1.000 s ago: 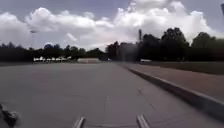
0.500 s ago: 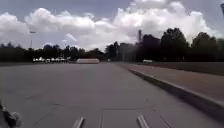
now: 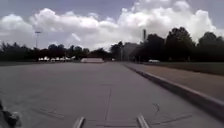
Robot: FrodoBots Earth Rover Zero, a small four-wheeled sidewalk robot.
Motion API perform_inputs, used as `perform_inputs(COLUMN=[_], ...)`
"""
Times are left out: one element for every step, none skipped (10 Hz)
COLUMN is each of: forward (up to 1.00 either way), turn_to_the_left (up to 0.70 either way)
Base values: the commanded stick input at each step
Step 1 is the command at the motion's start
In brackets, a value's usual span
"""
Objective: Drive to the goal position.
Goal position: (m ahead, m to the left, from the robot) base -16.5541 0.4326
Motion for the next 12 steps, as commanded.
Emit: perform_inputs(forward=[0.7, 0.7, 0.7, 0.7, 0.7, 0.7, 0.7, 0.7, 0.7, 0.7, 0.7, 0.7], turn_to_the_left=[0.0, -0.08, -0.25, -0.18, 0.0, 0.0, 0.0, 0.0, 0.0, 0.0, 0.0, 0.0])
